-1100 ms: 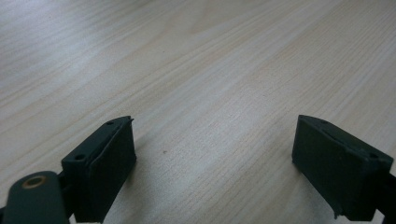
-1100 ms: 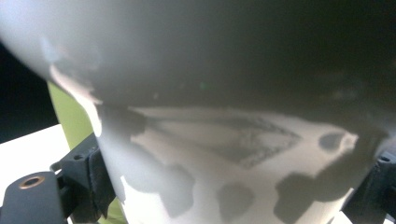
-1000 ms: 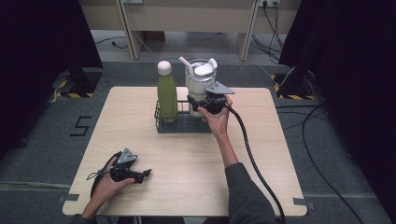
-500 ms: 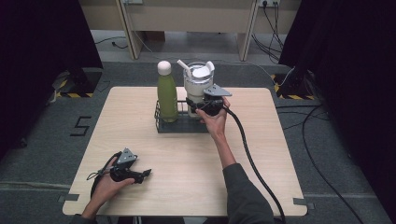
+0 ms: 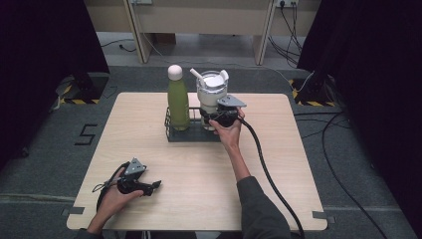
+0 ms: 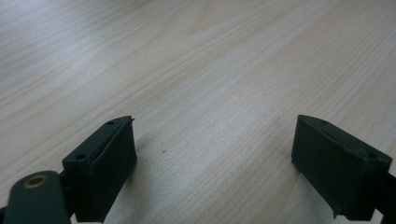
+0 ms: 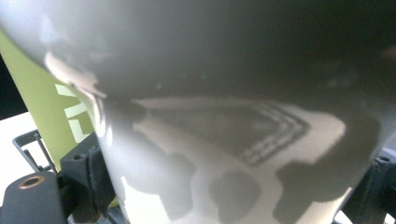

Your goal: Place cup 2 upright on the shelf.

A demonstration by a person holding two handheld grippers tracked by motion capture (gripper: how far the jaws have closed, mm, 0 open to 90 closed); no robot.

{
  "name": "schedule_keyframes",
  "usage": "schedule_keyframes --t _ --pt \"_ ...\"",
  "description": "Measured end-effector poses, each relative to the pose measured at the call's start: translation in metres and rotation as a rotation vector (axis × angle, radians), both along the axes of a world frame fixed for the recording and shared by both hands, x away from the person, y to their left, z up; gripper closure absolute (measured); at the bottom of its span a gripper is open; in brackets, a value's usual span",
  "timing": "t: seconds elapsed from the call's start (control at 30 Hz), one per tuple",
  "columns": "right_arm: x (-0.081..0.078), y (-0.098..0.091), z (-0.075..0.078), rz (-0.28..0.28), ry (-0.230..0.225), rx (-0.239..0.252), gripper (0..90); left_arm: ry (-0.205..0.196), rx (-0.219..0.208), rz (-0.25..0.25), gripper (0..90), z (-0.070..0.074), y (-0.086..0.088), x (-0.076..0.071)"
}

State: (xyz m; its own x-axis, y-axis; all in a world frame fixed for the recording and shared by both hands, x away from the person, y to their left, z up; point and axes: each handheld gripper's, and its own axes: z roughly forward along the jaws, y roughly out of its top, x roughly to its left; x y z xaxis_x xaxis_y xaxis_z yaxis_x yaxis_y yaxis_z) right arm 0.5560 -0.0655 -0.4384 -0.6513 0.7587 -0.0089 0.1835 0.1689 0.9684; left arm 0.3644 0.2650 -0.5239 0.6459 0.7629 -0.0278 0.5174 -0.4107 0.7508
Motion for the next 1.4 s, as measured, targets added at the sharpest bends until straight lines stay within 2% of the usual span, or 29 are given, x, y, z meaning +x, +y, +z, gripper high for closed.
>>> schedule_keyframes --t 0.33,0.5,0.57,0.83,0.93,1.4 --pt "0.0 0.0 -0.008 -0.005 0.009 -0.008 11.1 -0.001 0.002 0.0 12.9 0.0 0.0 0.0" --pt "-0.003 0.002 -0.012 -0.005 -0.015 -0.018 11.0 0.0 0.0 0.0 12.9 0.0 0.0 0.0" --pt "-0.004 0.003 -0.011 -0.003 -0.016 -0.029 10.9 -0.001 -0.001 0.001 12.9 0.0 0.0 0.0" --pt "-0.003 0.002 -0.014 0.003 -0.02 -0.013 10.6 0.001 0.0 0.0 13.0 0.0 0.0 0.0" --pt "-0.003 0.001 -0.013 0.008 -0.01 -0.014 10.2 0.0 0.001 0.0 13.0 0.0 0.0 0.0" --pt "-0.008 0.0 -0.013 -0.012 -0.005 -0.023 10.0 -0.001 -0.001 0.001 13.0 0.0 0.0 0.0"
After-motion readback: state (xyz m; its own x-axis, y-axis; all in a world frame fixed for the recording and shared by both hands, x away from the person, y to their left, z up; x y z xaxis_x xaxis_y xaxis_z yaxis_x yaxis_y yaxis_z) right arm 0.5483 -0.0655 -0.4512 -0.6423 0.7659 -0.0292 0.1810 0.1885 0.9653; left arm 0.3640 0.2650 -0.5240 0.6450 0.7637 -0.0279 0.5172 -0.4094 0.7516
